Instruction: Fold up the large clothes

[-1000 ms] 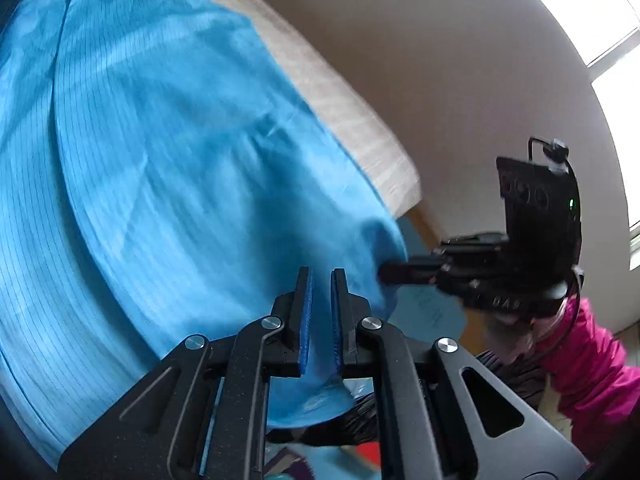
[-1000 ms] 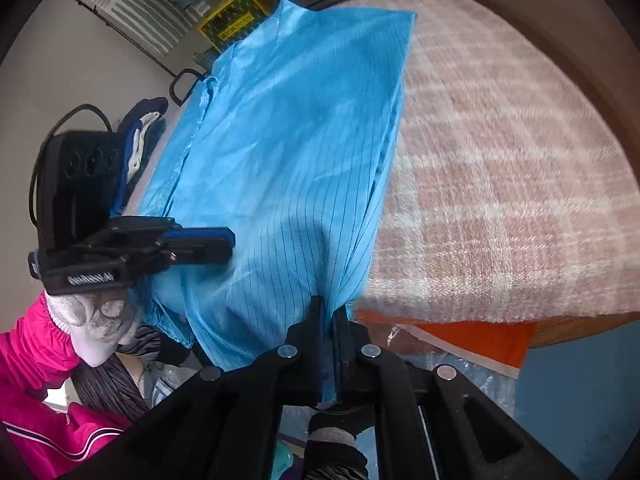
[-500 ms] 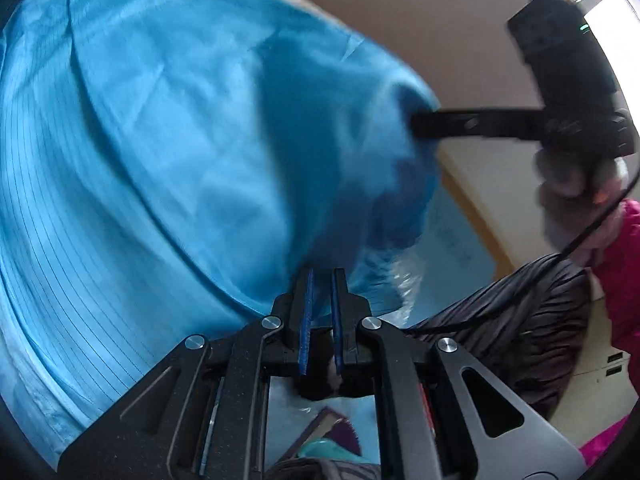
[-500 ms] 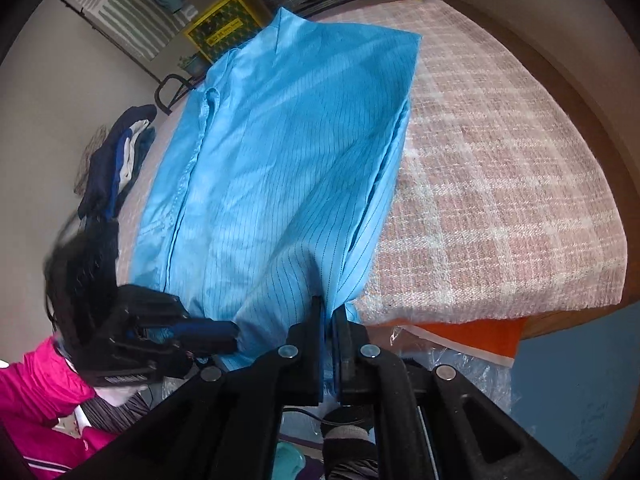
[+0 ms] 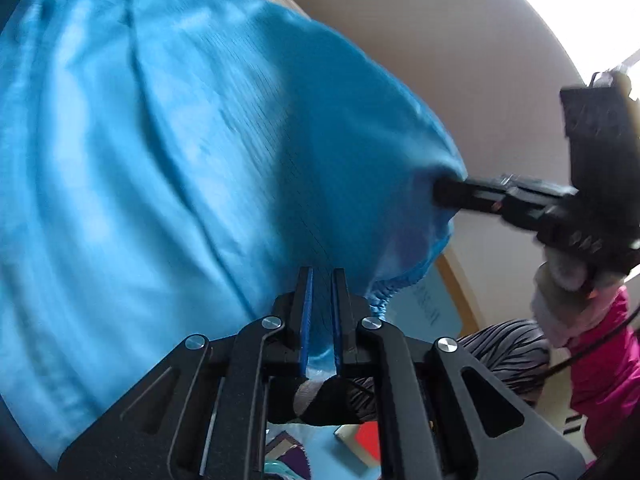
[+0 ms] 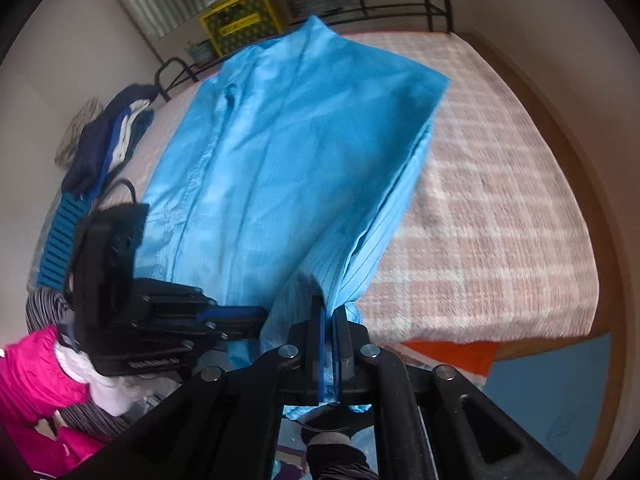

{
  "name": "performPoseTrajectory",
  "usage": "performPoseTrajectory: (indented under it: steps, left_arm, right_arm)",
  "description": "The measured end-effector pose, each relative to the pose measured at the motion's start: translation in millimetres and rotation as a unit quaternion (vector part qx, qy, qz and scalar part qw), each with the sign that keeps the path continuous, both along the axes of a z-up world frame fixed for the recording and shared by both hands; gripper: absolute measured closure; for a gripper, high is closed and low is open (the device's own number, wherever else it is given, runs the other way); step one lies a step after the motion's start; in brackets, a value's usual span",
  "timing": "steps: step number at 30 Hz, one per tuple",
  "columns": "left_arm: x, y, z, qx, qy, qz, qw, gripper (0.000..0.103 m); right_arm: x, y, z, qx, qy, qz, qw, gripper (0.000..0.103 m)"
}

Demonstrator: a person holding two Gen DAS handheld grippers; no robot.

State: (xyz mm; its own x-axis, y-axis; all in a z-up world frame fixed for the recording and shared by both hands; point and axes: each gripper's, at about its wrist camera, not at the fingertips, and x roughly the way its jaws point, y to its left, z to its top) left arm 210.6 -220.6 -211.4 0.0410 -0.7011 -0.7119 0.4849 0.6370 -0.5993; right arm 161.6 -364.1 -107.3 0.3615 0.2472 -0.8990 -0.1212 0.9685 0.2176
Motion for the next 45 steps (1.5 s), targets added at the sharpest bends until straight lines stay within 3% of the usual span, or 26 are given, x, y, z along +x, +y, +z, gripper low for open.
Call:
performPoseTrajectory:
  steps: [3, 6, 11, 17, 22, 26, 28, 32, 36, 41, 45]
  left_arm:
    - [7.4, 50.9, 37.1, -0.021, -0.023, 0.057, 0.9979, 0.098]
    - [4.7, 104.5, 69.5, -0.029, -0.053, 0.123, 0.9906, 0.098]
    - [8.6, 173.9, 95.6, -0.033, -0.08, 0.193, 0.9774, 0.098]
    - [19.2, 216.2, 81.1, -0.024, -0.064, 0.23, 0.9708, 0.098]
    - [20.3, 223.0, 71.9, -0.023, -0.052, 0.235, 0.9704, 0.098]
    - [22.1, 225.0, 68.5, -0.021, -0.048, 0.228, 0.9722, 0.098]
    - [25.4, 223.6, 67.6, -0.021, -0.047, 0.224, 0.9732, 0.098]
    - [30.8, 222.7, 62.0, -0.012, -0.051, 0.216, 0.9749, 0.098]
    - [29.0, 224.8, 49.1, -0.006, -0.041, 0.213, 0.9761, 0.098]
    - [17.2, 212.3, 33.5, -0.009, -0.011, 0.192, 0.9813, 0.098]
    - [9.2, 187.4, 32.1, -0.006, -0.011, 0.169, 0.9855, 0.098]
  right_arm:
    - [7.5, 34.6, 10.1, -0.047, -0.02, 0.043, 0.998, 0.103]
    - [14.2, 81.6, 12.8, -0.092, -0.031, 0.108, 0.989, 0.103]
    - [20.3, 159.5, -8.4, -0.16, -0.027, 0.213, 0.963, 0.103]
    - [12.4, 224.8, -57.7, -0.218, 0.01, 0.31, 0.925, 0.103]
    - [6.3, 232.4, -73.6, -0.221, 0.024, 0.33, 0.917, 0.102]
    - [13.9, 217.4, -59.2, -0.165, 0.031, 0.311, 0.935, 0.097]
    - [17.2, 204.8, -42.8, -0.122, 0.026, 0.293, 0.948, 0.073]
    - [15.8, 175.8, -11.4, -0.045, 0.019, 0.251, 0.967, 0.072]
    - [6.5, 128.0, 4.9, -0.022, -0.006, 0.177, 0.984, 0.072]
    - [-4.3, 53.1, -12.1, 0.001, 0.004, 0.058, 0.998, 0.071]
    - [-8.1, 27.1, -33.1, -0.02, 0.017, 0.024, 0.999, 0.071]
